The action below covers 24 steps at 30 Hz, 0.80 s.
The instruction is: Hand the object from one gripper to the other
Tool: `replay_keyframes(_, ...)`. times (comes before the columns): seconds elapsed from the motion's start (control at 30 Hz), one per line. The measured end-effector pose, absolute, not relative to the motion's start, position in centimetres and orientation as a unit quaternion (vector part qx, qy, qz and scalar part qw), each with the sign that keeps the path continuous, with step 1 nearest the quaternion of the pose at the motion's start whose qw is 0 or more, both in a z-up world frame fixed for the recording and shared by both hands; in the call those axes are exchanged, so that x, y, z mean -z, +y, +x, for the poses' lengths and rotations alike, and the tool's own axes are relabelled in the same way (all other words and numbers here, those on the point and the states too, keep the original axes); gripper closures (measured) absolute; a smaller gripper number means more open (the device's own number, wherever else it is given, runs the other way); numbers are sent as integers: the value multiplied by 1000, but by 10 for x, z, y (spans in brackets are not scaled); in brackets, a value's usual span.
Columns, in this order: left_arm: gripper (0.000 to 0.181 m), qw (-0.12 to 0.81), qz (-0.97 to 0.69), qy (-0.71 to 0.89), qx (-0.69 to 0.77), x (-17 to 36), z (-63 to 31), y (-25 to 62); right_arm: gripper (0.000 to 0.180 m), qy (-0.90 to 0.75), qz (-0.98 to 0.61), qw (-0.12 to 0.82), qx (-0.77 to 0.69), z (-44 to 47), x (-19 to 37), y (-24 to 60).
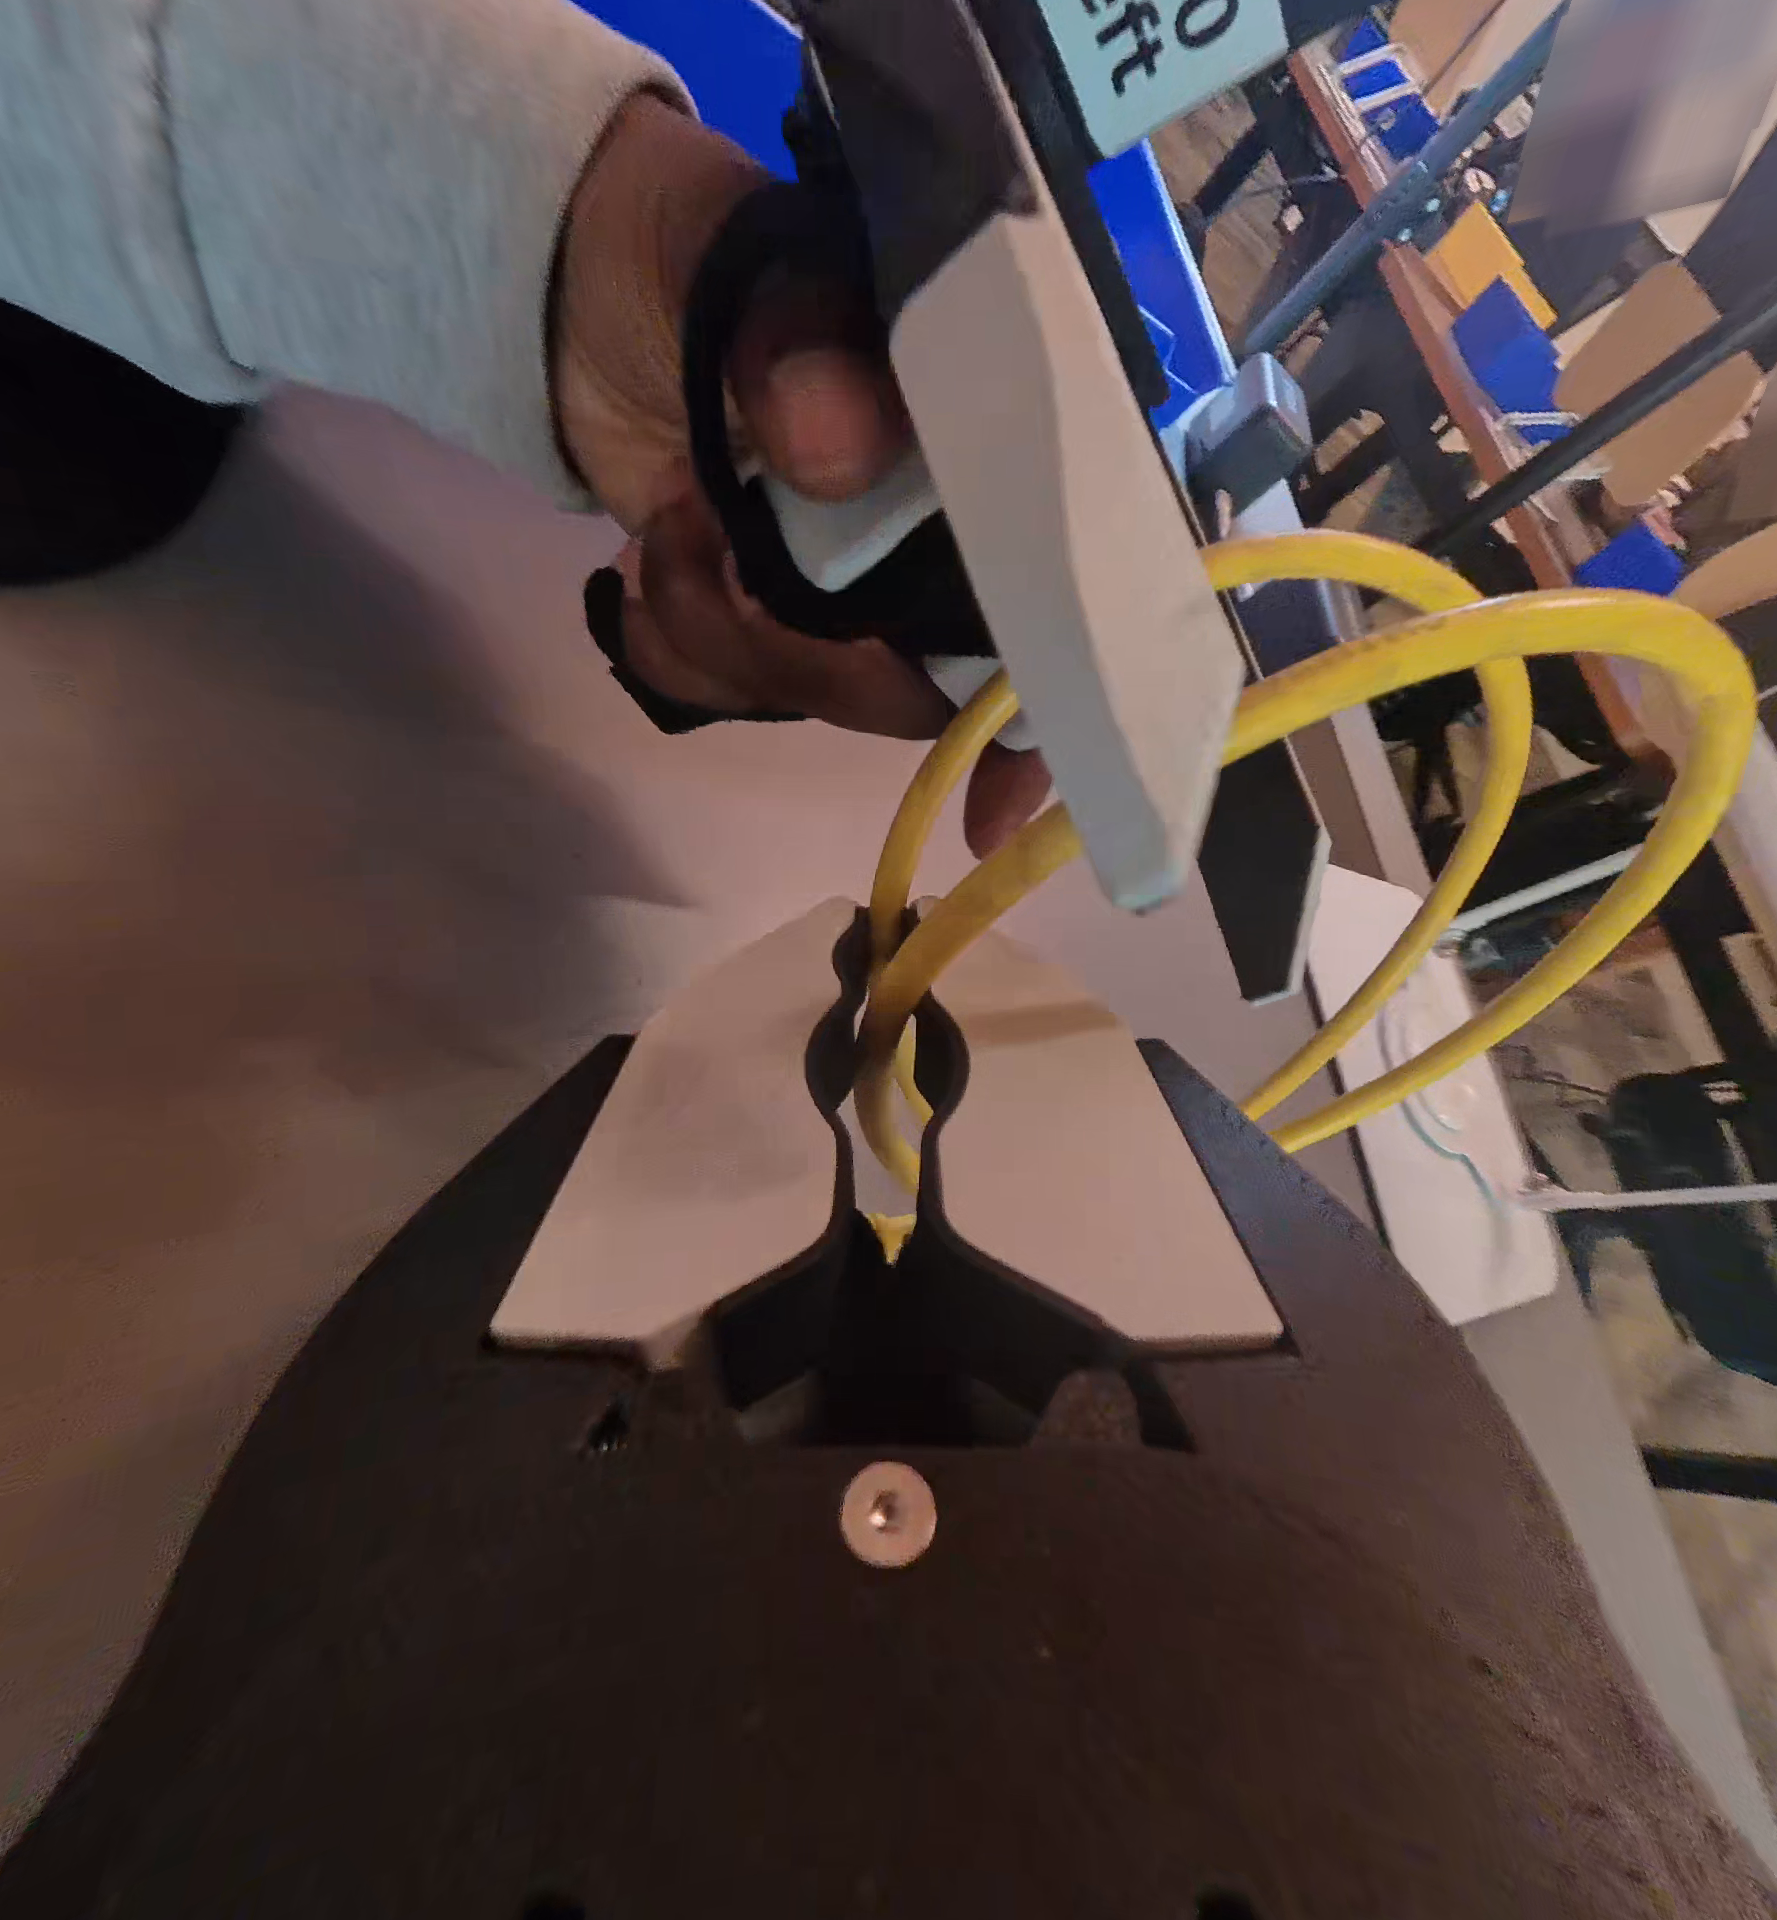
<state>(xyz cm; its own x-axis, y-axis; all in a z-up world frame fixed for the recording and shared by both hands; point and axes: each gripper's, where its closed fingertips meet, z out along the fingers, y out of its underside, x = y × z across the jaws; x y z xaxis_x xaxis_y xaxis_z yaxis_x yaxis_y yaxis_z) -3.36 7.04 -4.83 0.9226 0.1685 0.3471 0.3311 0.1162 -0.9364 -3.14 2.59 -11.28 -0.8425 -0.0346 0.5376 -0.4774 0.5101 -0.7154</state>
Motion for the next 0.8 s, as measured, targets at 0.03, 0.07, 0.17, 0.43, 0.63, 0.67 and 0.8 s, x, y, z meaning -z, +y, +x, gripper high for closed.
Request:
replay_keyframes(0.03, 150, 724, -663, -186, 46, 48, -34, 70, 174, -836, 153, 246, -465, -33, 113, 26)
replay_keyframes(0.07, 156, 724, -665, -179, 40, 48, -33, 71, 173, -837, 151, 251, -462, -34, 113, 26)
replay_keyframes(0.17, 173, 722, -676, -149, 27, 46, -25, 76, 169, -841, 150, 234, -464, -32, 117, 25)
replay_keyframes(0.43, 174, 653, -721, -171, -154, 63, -55, 63, 114, -751, -38, 12, -659, -43, 56, 43)
replay_keyframes(0.63, 174, 574, -755, -197, -248, 85, -69, 71, 94, -721, -164, 68, -670, -51, 42, 28)
replay_keyframes(0.67, 174, 570, -757, -198, -250, 87, -69, 74, 94, -735, -159, 96, -652, -49, 46, 24)
replay_keyframes(0.8, 174, 549, -766, -195, -271, 93, -70, 76, 122, -739, -175, 137, -636, -48, 52, 20)
